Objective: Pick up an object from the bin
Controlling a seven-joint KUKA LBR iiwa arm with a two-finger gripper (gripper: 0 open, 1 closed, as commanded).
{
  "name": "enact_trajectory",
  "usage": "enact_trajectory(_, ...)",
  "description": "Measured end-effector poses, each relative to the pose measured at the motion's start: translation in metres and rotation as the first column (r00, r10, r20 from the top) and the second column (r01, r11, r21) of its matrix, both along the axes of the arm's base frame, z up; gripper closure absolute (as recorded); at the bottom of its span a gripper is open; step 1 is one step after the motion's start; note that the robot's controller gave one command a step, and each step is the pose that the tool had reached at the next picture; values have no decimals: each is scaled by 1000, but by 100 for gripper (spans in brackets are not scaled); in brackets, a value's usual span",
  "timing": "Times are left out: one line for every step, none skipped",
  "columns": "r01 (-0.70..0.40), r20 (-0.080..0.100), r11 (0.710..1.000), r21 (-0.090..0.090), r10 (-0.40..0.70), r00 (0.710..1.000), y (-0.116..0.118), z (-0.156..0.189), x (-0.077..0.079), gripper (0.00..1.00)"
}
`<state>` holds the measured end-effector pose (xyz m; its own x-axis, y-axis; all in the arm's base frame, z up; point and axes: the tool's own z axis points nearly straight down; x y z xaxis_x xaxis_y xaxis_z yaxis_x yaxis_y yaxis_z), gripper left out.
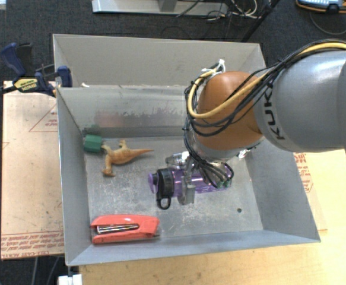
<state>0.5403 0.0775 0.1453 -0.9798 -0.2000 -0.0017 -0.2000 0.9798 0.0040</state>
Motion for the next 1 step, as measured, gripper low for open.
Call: enact_trajectory(-37, 3, 999, 1, 37, 999, -3, 134, -5, 100)
